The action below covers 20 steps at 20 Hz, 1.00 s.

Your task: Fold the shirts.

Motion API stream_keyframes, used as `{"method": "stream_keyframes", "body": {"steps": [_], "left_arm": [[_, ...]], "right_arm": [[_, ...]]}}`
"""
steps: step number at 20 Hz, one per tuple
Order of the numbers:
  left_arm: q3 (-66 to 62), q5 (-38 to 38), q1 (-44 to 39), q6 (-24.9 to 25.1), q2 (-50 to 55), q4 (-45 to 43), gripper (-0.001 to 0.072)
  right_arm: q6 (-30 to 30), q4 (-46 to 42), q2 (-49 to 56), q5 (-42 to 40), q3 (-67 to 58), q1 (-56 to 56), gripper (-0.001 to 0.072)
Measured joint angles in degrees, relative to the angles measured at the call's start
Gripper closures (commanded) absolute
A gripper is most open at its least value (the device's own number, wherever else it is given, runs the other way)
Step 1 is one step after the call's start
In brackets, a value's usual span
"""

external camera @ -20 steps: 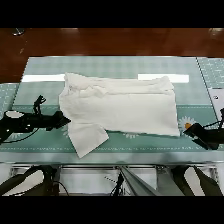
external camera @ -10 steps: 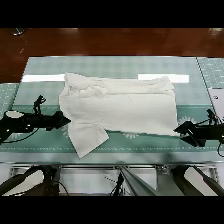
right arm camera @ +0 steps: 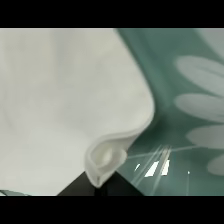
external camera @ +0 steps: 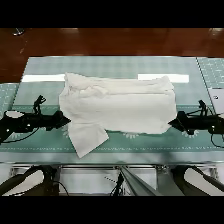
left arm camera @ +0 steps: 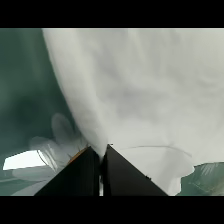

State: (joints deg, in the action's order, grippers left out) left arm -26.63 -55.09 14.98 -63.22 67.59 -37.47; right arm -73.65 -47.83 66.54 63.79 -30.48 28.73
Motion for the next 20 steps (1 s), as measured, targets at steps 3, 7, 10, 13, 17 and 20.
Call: {"method": "stream_keyframes", "body": {"steps": [3, 7, 10, 13, 17, 20], "left_arm": [[-4.8, -2.5, 0.0, -0.8, -0.5, 1.3, 0.0689], [-22.5, -5.3, 0.0, -1.7, -4.9, 8.7, 0.0690], [-39.0, -4.7, 0.3, -3.2, -9.8, 11.8, 0.0690], [-53.8, -3.8, 1.5, -4.3, -15.7, 12.8, 0.0690], [-65.2, -3.6, 4.0, -5.9, -25.5, 4.9, 0.0690], [-68.1, -3.8, 5.2, -9.3, -33.4, -8.2, 0.0690]], "right_arm": [[-0.5, 1.0, 0.3, 3.0, -9.7, -3.8, 0.0679], [-4.4, 1.2, -1.2, 6.1, -35.1, -8.0, 0.0679], [-8.9, -0.5, -2.9, 7.2, -56.5, -9.4, 0.0678], [-10.9, -2.4, -7.6, 10.4, -72.0, -9.9, 0.0678], [-11.5, -7.5, -18.1, 15.5, -79.5, -10.2, 0.0678], [-12.3, -10.4, -25.6, 20.0, -81.3, -10.3, 0.0678]]}}
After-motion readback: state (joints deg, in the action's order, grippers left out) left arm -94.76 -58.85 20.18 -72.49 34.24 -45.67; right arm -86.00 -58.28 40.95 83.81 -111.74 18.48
